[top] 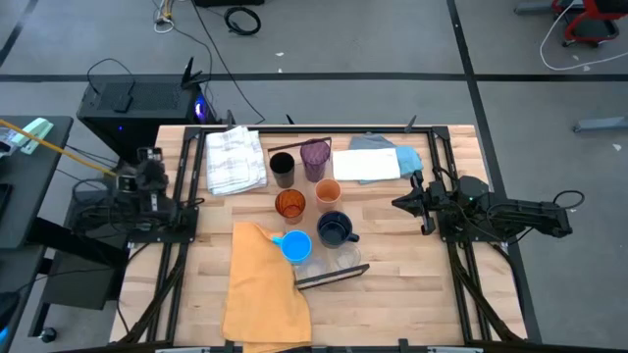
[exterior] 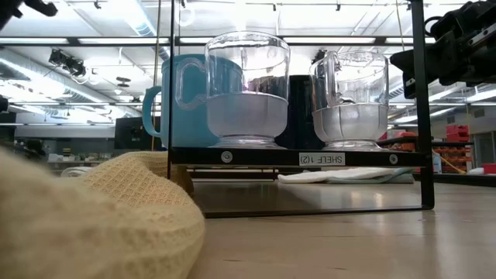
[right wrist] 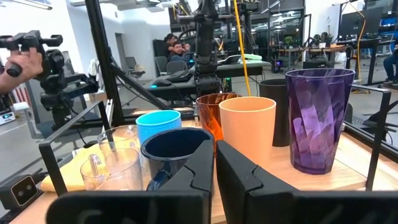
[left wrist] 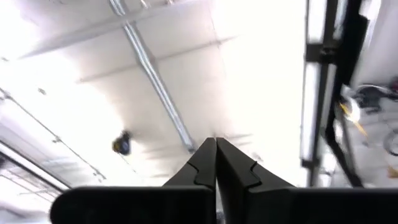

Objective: Stack small to large cups/mugs on shelf
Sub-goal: Return to Home Position

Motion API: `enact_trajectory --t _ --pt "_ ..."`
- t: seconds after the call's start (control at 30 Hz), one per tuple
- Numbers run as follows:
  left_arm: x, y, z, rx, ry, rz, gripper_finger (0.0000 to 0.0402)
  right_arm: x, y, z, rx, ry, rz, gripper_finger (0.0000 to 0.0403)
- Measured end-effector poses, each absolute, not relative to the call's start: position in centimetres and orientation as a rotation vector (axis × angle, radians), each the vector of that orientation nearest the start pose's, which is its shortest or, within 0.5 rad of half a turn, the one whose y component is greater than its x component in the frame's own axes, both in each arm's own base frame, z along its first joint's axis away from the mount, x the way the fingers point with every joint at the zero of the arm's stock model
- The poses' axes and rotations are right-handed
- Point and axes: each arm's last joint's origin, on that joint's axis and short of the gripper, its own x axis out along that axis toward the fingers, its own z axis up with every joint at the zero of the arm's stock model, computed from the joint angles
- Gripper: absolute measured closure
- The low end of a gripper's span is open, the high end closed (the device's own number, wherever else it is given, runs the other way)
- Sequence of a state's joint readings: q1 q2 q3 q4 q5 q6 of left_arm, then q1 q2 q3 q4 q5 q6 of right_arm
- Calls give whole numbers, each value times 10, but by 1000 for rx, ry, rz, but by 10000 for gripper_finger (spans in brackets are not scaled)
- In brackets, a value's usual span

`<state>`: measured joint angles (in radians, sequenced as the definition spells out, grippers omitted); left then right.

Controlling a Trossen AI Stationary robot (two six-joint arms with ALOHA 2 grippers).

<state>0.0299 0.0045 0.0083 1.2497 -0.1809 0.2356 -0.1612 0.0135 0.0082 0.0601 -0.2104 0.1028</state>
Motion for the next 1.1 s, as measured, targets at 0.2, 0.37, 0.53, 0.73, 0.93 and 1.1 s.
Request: enact_trajectory --t 0.2,0.37,0.53,0.73,0.93,1.1 --pt "50 6 249 111 -1019 251 394 97 -10 171 92 -51 52 377" --pt "66 3 237 111 -821 123 395 97 -10 171 93 -51 52 377" --pt "81 4 220 10 -593 79 396 97 -10 171 92 -51 52 377" --pt "92 6 197 -86 -340 142 398 97 -10 171 93 -51 52 377" --pt "95 7 186 -158 -224 160 396 97 -10 171 93 -51 52 377" --pt "97 6 173 -180 -90 121 396 97 -10 171 93 -51 52 377"
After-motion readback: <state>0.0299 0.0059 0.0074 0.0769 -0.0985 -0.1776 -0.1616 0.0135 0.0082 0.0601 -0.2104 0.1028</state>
